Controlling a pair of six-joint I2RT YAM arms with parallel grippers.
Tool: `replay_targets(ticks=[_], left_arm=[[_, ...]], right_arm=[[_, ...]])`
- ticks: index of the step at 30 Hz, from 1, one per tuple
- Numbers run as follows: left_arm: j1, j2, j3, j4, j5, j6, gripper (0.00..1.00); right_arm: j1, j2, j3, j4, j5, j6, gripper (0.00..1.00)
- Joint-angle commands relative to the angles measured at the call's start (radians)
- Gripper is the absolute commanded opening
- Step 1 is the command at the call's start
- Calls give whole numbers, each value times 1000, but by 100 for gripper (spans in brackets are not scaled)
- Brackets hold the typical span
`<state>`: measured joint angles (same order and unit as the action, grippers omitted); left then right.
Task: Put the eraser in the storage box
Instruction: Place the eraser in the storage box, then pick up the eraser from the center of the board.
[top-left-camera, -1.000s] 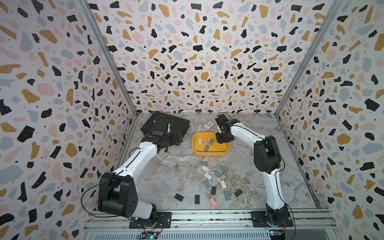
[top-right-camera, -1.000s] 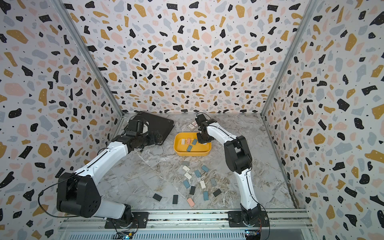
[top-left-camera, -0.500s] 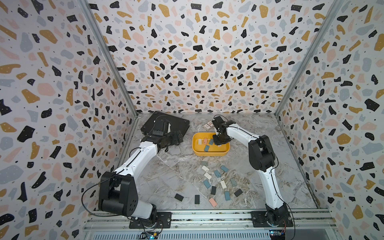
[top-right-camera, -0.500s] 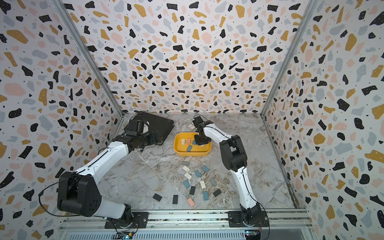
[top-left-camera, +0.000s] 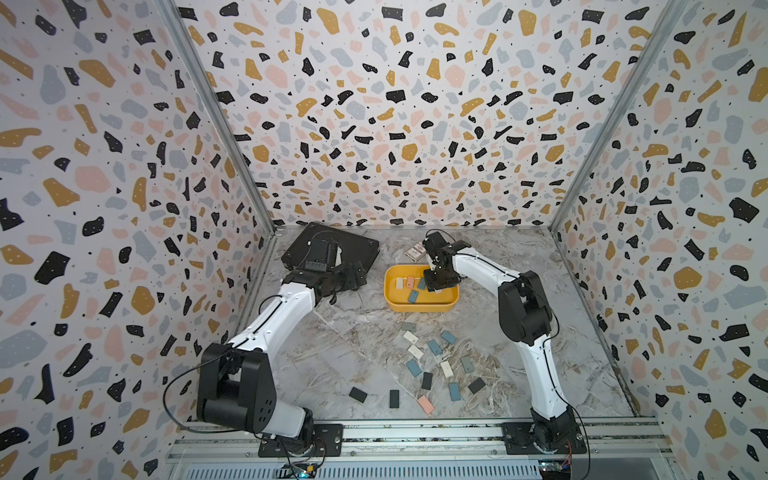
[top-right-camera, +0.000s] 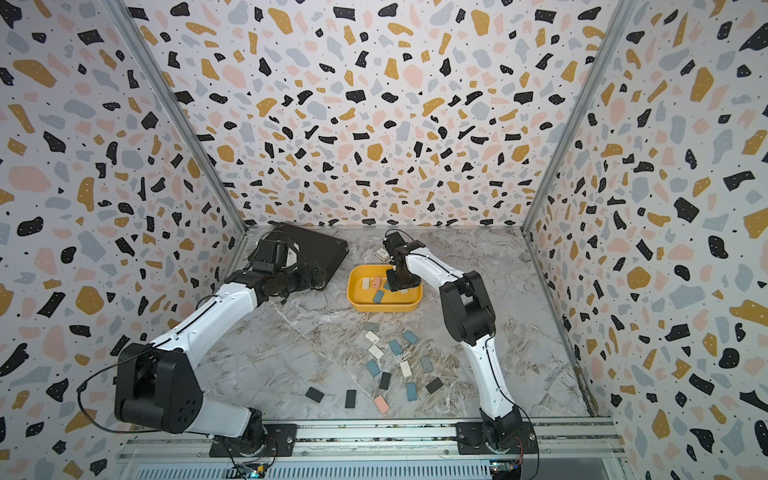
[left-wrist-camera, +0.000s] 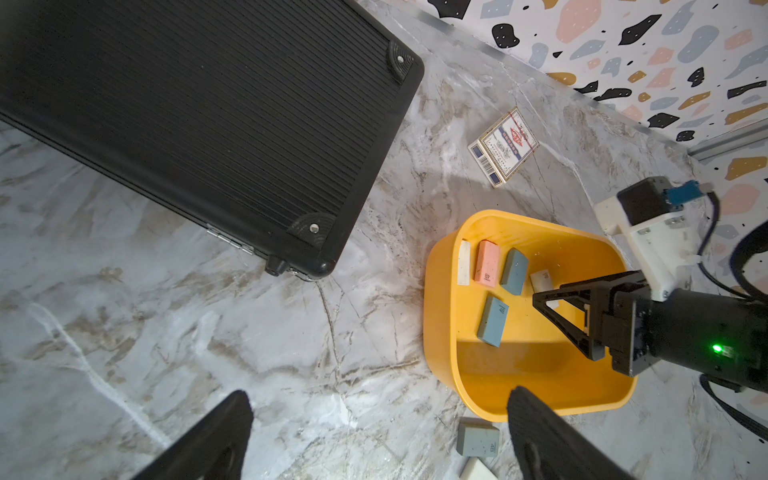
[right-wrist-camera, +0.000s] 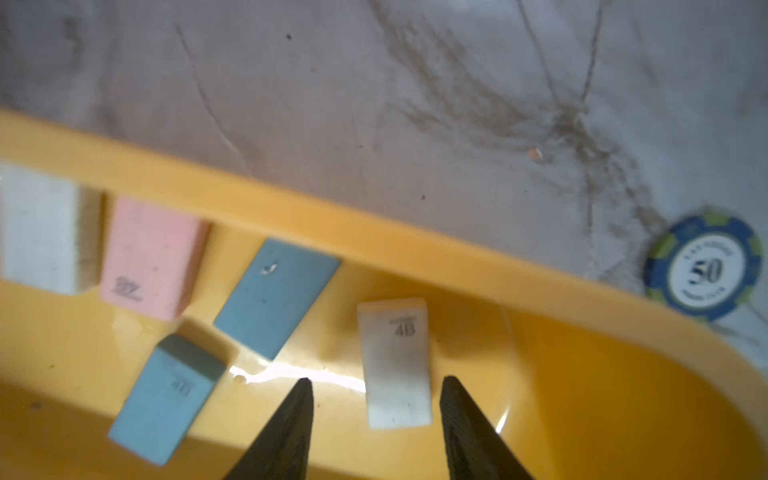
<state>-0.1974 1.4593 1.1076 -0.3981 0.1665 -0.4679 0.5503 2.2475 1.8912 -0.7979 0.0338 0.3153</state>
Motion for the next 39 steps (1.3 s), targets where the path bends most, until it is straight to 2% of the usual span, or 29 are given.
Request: replay_targets(ticks=[1,10,17,22,39], left_arm=[[6,-7,-9,25,15,-6,96],[6,-15,-13,31,19,-10,96],[5,-19,-16,25,20,-8,96],[6,-26,-22,21,18,-8,96],[6,-39,-25,7,5,9,96]], right_arm=[[13,-198,-69,-15,10,-12,54],[53,-595,-570,28,5,-18,60],[117,-736,-816,22,10,-45,64],[135,-749,-877,41,12,-59,64],[150,-599,-893,190,-27,-43,67]])
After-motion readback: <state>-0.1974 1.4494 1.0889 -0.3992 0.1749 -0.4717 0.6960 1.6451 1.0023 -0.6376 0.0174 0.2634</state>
